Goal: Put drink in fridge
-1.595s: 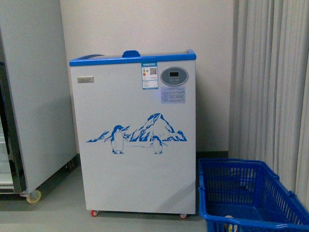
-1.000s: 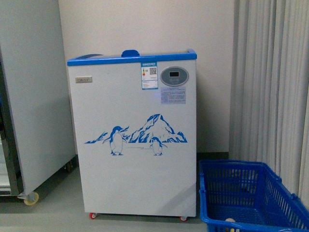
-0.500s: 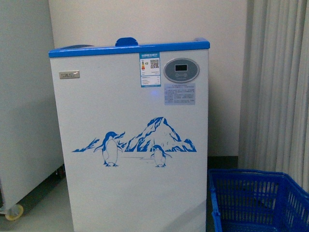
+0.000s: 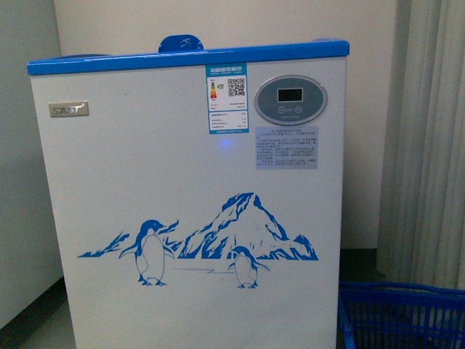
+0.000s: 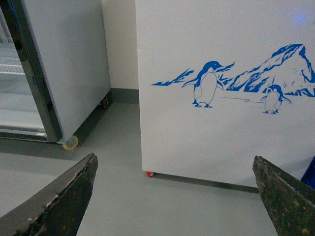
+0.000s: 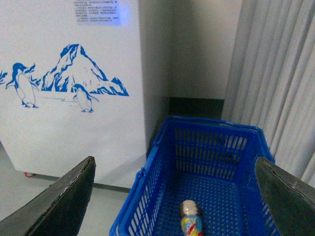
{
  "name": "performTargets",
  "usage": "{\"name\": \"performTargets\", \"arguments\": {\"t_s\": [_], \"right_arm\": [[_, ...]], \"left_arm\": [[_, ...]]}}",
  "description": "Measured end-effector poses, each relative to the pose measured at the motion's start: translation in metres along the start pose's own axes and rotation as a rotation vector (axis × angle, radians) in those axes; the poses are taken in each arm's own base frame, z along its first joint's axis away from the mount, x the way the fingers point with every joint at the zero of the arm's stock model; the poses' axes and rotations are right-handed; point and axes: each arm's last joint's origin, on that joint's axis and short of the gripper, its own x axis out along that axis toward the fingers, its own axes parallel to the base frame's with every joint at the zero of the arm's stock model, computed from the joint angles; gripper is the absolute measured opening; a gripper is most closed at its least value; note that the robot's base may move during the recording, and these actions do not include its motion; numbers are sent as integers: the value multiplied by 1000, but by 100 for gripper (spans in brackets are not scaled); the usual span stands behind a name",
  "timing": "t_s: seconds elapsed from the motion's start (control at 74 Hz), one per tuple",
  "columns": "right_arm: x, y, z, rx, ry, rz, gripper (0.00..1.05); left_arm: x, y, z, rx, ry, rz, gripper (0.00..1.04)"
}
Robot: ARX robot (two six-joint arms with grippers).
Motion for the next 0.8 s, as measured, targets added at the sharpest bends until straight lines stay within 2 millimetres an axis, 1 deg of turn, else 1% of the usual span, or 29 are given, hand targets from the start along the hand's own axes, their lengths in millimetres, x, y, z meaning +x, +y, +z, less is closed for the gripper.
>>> {"name": "performTargets", "arguments": {"t_s": [0.5, 0.514, 0.554, 0.581, 0.622, 0.635, 0.662, 0.716, 0.743, 0.797], "right_arm": [[0, 0, 0, 0, 0, 0, 97], [1, 0, -1, 7, 26, -17, 97], [3, -4, -2, 62, 256, -145, 97], [10, -10, -3, 96, 403, -225, 97], [18, -15, -6, 117, 476, -256, 97], [24, -18, -8, 134, 515, -265, 97], [30, -22, -11, 148, 547, -272, 97], [55, -34, -24, 173, 632, -279, 97], [62, -37, -28, 170, 648, -273, 97], [82, -45, -39, 168, 684, -249, 97]], "left_arm": [[0, 0, 0, 0, 0, -1, 97], [0, 0, 0, 0, 1, -1, 97], [0, 0, 0, 0, 0, 0, 97], [0, 0, 0, 0, 0, -1, 97], [0, 0, 0, 0, 0, 0, 97], [0, 0, 0, 0, 0, 0, 97], [0, 0, 0, 0, 0, 0, 97], [0, 0, 0, 0, 0, -1, 97], [0, 0, 0, 0, 0, -1, 97], [0, 0, 0, 0, 0, 0, 97]]}}
